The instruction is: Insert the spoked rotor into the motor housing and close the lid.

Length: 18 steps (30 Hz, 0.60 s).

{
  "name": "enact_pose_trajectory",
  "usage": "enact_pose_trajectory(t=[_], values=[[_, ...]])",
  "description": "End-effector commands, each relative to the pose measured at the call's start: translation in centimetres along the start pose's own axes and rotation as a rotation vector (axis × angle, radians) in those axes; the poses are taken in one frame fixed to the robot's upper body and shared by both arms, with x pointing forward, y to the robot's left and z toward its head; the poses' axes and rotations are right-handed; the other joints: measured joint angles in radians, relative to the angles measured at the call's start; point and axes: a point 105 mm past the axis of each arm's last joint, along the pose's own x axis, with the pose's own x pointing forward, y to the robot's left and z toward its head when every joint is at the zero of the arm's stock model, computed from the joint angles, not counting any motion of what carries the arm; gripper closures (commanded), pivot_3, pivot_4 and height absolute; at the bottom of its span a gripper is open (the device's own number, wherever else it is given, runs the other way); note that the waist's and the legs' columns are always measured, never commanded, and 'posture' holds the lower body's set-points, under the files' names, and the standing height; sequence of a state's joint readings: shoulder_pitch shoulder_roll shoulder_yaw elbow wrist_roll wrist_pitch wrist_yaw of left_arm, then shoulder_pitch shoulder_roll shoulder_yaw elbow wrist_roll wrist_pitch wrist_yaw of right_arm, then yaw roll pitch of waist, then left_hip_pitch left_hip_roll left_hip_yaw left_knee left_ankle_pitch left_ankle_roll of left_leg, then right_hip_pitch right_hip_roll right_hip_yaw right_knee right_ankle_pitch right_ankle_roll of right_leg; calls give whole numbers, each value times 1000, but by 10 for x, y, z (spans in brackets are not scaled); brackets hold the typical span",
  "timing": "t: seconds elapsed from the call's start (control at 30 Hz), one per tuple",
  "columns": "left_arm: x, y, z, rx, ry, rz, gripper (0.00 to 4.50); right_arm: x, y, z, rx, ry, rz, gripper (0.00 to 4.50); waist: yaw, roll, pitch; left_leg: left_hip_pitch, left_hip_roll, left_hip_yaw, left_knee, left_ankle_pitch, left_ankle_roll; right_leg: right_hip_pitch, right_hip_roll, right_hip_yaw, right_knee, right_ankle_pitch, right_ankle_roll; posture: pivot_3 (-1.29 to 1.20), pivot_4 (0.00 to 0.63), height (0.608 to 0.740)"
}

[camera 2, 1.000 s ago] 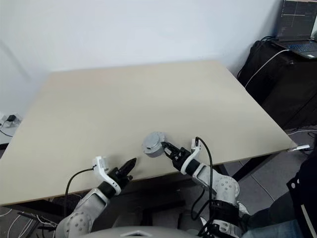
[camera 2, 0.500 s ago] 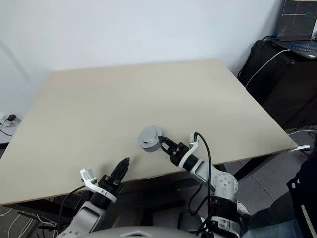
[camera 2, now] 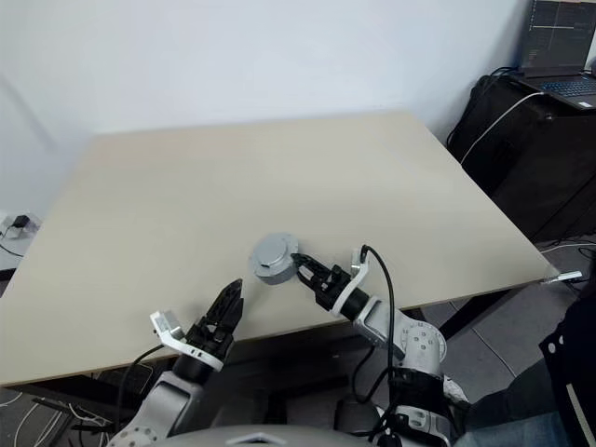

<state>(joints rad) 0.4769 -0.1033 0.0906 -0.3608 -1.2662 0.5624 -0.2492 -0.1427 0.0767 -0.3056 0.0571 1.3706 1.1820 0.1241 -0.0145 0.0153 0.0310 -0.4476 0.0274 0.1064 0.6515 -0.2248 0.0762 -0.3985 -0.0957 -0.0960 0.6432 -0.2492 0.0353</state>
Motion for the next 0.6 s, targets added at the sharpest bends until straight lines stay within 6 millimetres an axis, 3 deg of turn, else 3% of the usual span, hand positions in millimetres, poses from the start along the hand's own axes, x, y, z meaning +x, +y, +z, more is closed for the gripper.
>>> enact_pose_trajectory(t=[0.03,0.2,0.6], values=[[21,-26,-2,-77,-44,-129,0,7,32,-6,-29,38,139,2631,1,0,0,0,0,0,0,0,0,0,0,0,0,0,0,0,0,740],[25,-33,-2,-101,-63,-165,0,6,33,-18,-16,97,141,2631,1,0,0,0,0,1,0,0,0,0,0,0,0,0,0,0,0,740],[29,-34,-8,-126,-57,-176,0,3,34,-24,-11,150,125,2631,0,0,0,0,0,1,3,0,1,1,0,1,0,2,3,0,0,740]])
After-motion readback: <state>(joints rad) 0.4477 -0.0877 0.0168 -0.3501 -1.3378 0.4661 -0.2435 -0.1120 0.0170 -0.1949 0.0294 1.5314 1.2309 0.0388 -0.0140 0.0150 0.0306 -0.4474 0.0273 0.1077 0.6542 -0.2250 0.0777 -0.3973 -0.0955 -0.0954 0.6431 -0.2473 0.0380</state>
